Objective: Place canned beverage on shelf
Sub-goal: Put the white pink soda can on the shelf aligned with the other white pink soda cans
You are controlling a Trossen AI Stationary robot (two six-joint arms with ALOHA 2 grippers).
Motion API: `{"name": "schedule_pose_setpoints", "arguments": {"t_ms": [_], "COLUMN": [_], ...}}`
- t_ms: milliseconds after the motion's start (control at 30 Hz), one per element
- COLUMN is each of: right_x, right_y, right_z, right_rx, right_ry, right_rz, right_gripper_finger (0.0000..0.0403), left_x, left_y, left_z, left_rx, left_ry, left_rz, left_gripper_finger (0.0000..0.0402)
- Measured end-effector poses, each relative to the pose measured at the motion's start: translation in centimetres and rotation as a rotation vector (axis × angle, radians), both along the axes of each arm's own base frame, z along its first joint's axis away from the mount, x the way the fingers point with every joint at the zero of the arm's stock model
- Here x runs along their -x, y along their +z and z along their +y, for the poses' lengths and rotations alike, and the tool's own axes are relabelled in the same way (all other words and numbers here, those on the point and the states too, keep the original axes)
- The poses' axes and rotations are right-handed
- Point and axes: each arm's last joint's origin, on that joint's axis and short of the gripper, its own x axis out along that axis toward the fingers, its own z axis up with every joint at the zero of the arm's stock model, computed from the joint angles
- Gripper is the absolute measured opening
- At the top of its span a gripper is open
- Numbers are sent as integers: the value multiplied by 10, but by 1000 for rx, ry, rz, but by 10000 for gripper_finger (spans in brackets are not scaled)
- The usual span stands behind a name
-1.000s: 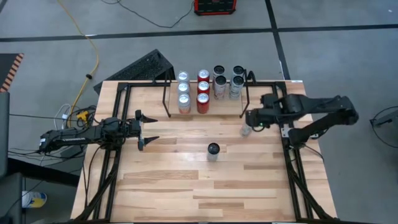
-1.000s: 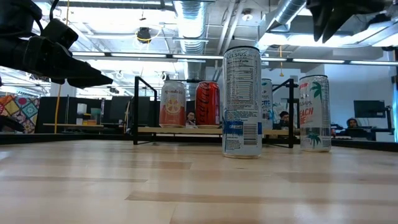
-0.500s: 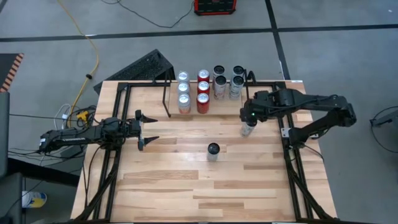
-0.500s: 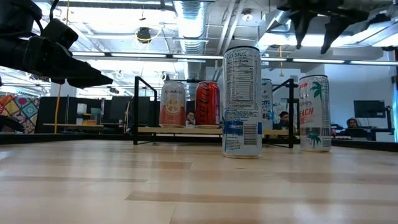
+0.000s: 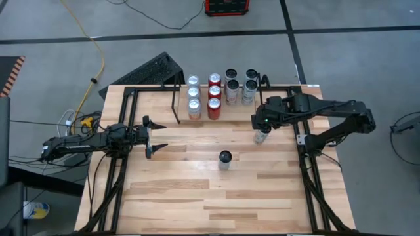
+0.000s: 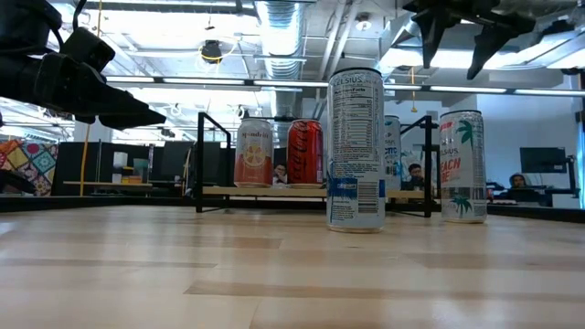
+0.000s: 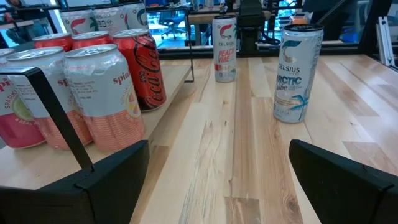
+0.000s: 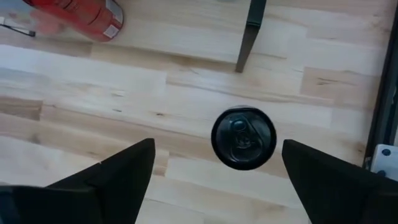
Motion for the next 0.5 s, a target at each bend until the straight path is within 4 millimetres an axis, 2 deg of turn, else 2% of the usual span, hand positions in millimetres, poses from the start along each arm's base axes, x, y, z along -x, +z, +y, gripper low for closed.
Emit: {"name": "schedule_pose_setpoints", "arguments": {"t_ms": [500], "right_x": [-2], "right_y": [-2], "right_z": [0], "right_rx": [0], "right_ry": [-2], "right_rz": [8], "right_gripper_finger": [379], "left_x": [0], "left_y": [0], "left_z": [0], "left_rx": [0], "left_ry": [0], "left_rz": [0], "left_gripper_finger": [373]}}
